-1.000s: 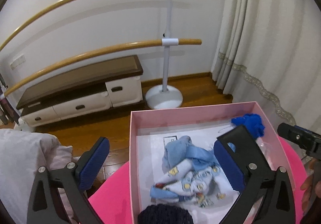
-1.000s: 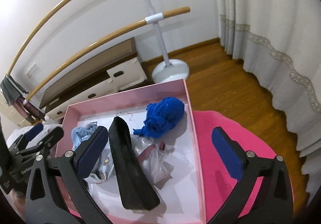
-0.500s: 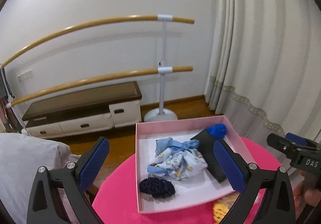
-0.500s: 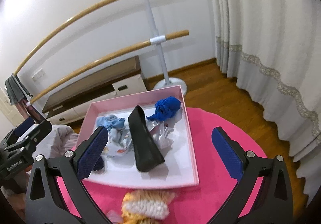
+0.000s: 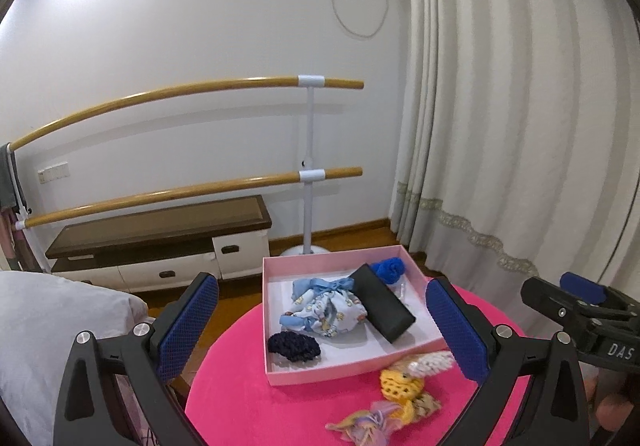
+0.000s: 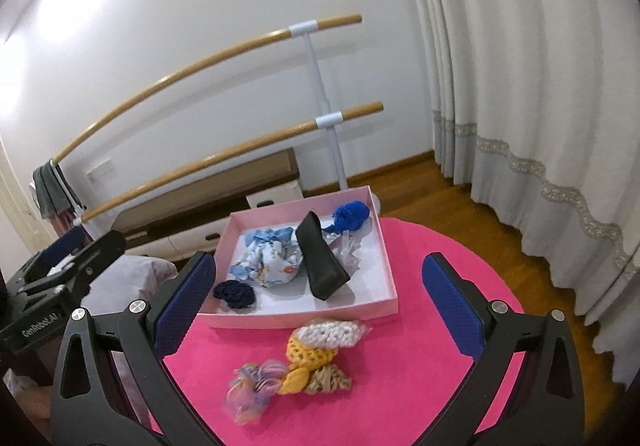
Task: Organize soft objects
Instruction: 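Withdraw both tools from the box and move toward the remaining items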
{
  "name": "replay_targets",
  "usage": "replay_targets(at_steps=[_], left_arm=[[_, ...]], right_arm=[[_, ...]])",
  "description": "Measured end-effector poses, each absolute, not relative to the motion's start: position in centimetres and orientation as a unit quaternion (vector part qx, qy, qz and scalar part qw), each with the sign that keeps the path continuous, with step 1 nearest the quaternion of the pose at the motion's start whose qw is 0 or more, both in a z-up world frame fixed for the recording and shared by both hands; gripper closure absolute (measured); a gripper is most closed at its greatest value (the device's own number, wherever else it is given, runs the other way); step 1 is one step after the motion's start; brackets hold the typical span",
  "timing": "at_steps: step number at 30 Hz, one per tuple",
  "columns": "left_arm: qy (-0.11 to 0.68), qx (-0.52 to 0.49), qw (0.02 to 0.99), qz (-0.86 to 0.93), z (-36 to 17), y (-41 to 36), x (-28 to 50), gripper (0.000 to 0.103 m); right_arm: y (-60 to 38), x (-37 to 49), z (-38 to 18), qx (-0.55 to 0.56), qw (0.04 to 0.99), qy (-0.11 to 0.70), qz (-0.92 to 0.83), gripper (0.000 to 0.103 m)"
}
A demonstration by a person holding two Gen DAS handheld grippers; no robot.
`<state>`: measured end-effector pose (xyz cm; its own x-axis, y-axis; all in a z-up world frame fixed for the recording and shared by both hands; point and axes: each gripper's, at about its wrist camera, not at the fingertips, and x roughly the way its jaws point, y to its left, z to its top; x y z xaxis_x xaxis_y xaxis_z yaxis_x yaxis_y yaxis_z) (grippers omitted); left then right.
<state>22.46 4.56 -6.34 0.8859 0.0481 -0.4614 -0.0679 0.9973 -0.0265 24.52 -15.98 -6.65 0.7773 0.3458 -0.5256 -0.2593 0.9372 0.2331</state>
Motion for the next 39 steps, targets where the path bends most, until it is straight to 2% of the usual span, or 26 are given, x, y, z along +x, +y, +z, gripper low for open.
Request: replay_targets(at_steps=[10, 19, 39], left_arm=[[0.216, -0.038, 0.975, 0.031, -5.4, 3.9, 15.4, 0.000], [0.203, -0.046, 0.977, 0.036, -5.7, 3.6, 10.4, 0.000], [0.220, -0.042, 0.973, 0.050, -5.8, 2.6, 4.3, 0.000]], right_arm=[[-16.3, 17.5, -3.8, 0.054, 0.961, 0.232, 0.143, 0.000], [-17.7, 12.1, -3.7, 0.039, 0.972, 0.203, 0.110, 0.000], [-17.7, 8.3, -5.5, 0.013, 0.970, 0.216, 0.109, 0.000]])
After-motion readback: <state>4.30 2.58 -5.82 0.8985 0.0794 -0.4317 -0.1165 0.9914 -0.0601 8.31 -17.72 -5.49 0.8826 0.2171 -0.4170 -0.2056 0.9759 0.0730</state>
